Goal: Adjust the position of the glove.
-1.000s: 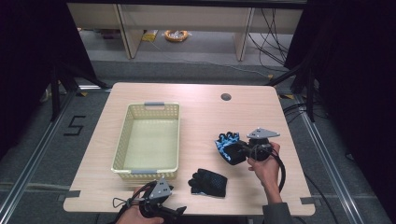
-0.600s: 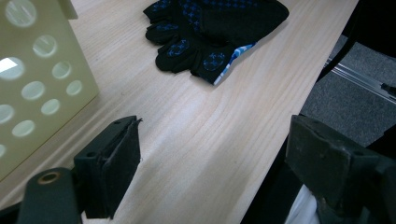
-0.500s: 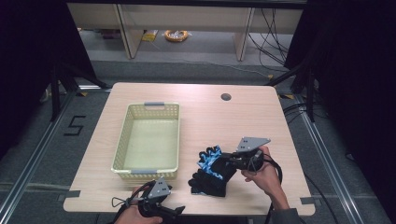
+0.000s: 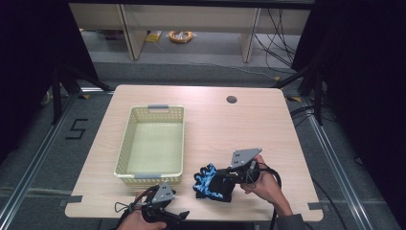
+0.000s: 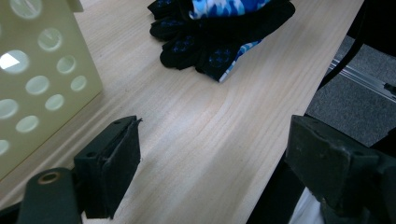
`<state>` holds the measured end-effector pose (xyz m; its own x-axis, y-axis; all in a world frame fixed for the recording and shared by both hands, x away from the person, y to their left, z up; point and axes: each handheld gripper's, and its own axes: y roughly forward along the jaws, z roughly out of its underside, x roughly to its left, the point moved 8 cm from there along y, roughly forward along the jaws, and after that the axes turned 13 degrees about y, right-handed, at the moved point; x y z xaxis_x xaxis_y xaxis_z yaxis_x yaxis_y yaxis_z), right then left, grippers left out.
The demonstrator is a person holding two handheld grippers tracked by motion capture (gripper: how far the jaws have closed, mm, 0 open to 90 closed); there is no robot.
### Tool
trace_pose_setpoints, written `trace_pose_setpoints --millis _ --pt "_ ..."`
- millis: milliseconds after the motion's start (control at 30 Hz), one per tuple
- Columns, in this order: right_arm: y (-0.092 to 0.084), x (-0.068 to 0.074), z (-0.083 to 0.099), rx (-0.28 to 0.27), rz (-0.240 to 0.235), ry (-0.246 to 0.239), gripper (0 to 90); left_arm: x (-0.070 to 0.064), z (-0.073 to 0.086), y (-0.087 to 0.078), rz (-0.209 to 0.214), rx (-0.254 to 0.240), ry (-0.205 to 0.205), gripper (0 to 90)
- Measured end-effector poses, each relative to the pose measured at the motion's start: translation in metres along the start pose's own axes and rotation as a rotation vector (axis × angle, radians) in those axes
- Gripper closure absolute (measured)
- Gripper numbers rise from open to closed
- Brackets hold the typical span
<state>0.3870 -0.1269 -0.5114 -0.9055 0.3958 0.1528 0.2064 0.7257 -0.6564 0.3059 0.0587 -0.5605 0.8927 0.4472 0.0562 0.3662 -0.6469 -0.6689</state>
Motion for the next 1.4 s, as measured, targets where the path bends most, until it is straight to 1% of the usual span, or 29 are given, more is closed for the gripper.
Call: trace_pose_setpoints --millis 67,100,133,200,233,267,300,400,433,467,500,533,567,633,767,800,867,900,933,967,1033,1067,1100,1133,1167,1233,1267,1333,1400 --pt "0.002 -0.001 0.002 0.009 0.0 -0.001 88.1 -0.002 -0.001 0.002 -0.002 -0.015 -0.025 17.2" --pt "0.004 -0.002 0.002 0.002 -0.012 -0.012 88.1 -0.002 0.0 0.001 0.006 -0.003 -0.009 17.2" --pt "0.004 -0.002 0.004 0.008 -0.019 0.001 88.0 -0.001 0.001 0.002 -0.005 0.006 -0.008 17.2" --pt "0.008 -0.003 0.008 0.025 -0.042 -0.02 87.9 -0.002 -0.001 0.002 0.005 -0.002 0.004 17.2" --pt "0.009 -0.003 0.01 0.033 -0.038 -0.004 87.8 -0.002 -0.001 0.002 0.011 0.001 0.011 17.2" --pt "0.011 -0.004 0.01 0.027 -0.049 -0.026 87.7 -0.004 -0.002 0.004 0.004 -0.016 -0.016 17.2" --pt "0.012 -0.004 0.011 0.03 -0.055 -0.027 87.7 -0.002 0.0 0.003 -0.003 0.009 0.008 17.2" --pt "0.016 -0.006 0.012 0.042 -0.074 -0.037 87.5 -0.004 -0.002 0.005 0.01 -0.008 0.006 17.3" --pt "0.018 -0.006 0.012 0.039 -0.082 -0.039 87.5 -0.005 -0.002 0.005 0.009 -0.005 0.0 17.2" --pt "0.019 -0.007 0.013 0.045 -0.087 -0.041 87.5 -0.003 -0.001 0.005 0.002 0.014 0.019 17.2" --pt "0.021 -0.007 0.014 0.053 -0.089 -0.037 87.4 -0.006 -0.002 0.006 0.012 0.001 -0.007 17.2" --pt "0.022 -0.009 0.014 0.058 -0.089 -0.042 87.2 -0.005 -0.002 0.007 0.013 0.002 0.015 17.3" --pt "0.023 -0.012 0.014 0.053 -0.081 -0.054 87.0 -0.006 -0.002 0.007 0.012 0.009 0.016 17.3" --pt "0.027 -0.012 0.017 0.071 -0.103 -0.054 85.1 -0.008 -0.003 0.009 0.012 0.006 0.009 17.3" --pt "0.03 -0.013 0.02 0.093 -0.083 -0.059 78.1 -0.01 -0.004 0.011 0.022 0.008 0.009 17.3" --pt "0.029 -0.013 0.019 0.094 -0.068 -0.038 76.9 -0.008 -0.004 0.011 0.014 0.017 0.038 17.3" --pt "0.028 -0.014 0.017 0.079 -0.056 -0.04 74.7 -0.008 -0.005 0.011 0.013 0.016 0.042 17.3" --pt "0.027 -0.014 0.017 0.08 -0.04 -0.002 74.7 -0.008 -0.005 0.011 0.01 0.017 0.036 17.3" --pt "0.026 -0.016 0.015 0.079 -0.03 -0.001 74.0 -0.007 -0.005 0.011 0.009 0.016 0.041 17.3" --pt "0.022 -0.016 0.015 0.079 -0.003 0.036 73.2 -0.009 -0.006 0.012 0.015 0.002 0.007 17.3" --pt "0.017 -0.017 0.012 0.058 0.014 0.049 71.9 -0.008 -0.006 0.012 0.008 0.005 0.01 17.3" --pt "0.013 -0.015 0.012 0.059 0.051 0.119 71.2 -0.007 -0.007 0.012 0.009 0.005 0.011 17.3" --pt "0.009 -0.015 0.013 0.056 0.076 0.148 70.4 -0.006 -0.007 0.011 0.01 0.0 0.025 17.3" --pt "0.004 -0.015 0.013 0.054 0.11 0.201 68.2 -0.005 -0.007 0.011 0.004 0.009 0.036 17.4" --pt "0.001 -0.015 0.013 0.05 0.118 0.215 67.6 -0.005 -0.007 0.01 -0.001 0.011 0.03 17.4" --pt "-0.007 -0.011 0.014 0.025 0.165 0.312 65.5 -0.007 -0.009 0.01 0.006 -0.007 0.005 17.5" --pt "-0.011 -0.011 0.016 -0.003 0.197 0.369 62.9 -0.004 -0.008 0.01 -0.004 0.006 0.022 17.7" --pt "-0.02 -0.007 0.023 -0.005 0.227 0.476 61.1 -0.004 -0.01 0.008 0.006 -0.004 0.032 17.7" --pt "-0.025 -0.008 0.031 -0.052 0.261 0.553 59.5 -0.003 -0.01 0.009 0.0 -0.007 0.013 17.7"
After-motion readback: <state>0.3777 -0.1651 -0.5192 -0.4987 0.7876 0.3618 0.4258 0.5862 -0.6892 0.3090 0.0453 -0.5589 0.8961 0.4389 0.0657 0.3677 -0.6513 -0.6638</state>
